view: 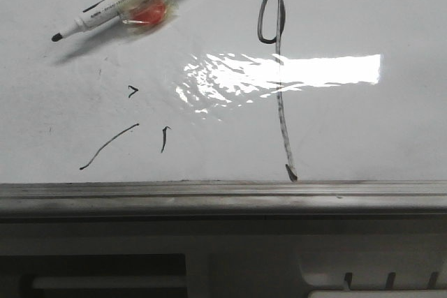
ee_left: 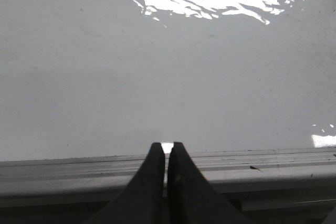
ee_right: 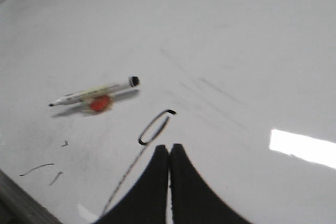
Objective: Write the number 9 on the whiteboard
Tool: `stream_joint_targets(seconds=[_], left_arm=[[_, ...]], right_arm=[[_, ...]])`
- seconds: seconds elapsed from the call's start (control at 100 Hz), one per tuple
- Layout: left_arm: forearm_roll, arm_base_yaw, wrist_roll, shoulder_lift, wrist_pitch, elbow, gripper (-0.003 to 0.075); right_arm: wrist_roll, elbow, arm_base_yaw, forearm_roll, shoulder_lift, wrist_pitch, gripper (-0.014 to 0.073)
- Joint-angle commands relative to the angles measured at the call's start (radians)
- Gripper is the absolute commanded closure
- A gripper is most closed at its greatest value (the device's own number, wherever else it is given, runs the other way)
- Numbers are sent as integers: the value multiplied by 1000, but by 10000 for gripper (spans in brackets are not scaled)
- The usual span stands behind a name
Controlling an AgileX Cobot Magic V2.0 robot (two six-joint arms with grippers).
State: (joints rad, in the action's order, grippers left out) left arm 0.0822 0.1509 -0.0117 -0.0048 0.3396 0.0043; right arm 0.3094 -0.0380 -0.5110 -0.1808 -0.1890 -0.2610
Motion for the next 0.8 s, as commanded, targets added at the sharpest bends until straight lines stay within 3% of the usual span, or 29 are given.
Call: stream_joint_targets(seconds=[0.0, 0.08, 0.29, 0.41, 0.55, 0.79], left_arm=[[1, -1, -11, -26, -44, 40, 741], [1, -1, -11, -26, -44, 40, 741], [1, -1, -11, -26, -44, 40, 741], [1, -1, -11, -26, -44, 40, 741], [6, -1, -11, -26, -44, 40, 741], [6, -1, -11, -26, -44, 40, 741]], right_arm=[[-251, 44, 129, 181, -10, -115, 663], [-395, 75, 273, 304, -7, -50, 663], [-403, 73, 486, 324, 93, 219, 663], [-403, 73, 512, 324, 207, 444, 663], [-403, 73, 512, 324, 210, 561, 663], [-401, 73, 512, 324, 213, 571, 663]])
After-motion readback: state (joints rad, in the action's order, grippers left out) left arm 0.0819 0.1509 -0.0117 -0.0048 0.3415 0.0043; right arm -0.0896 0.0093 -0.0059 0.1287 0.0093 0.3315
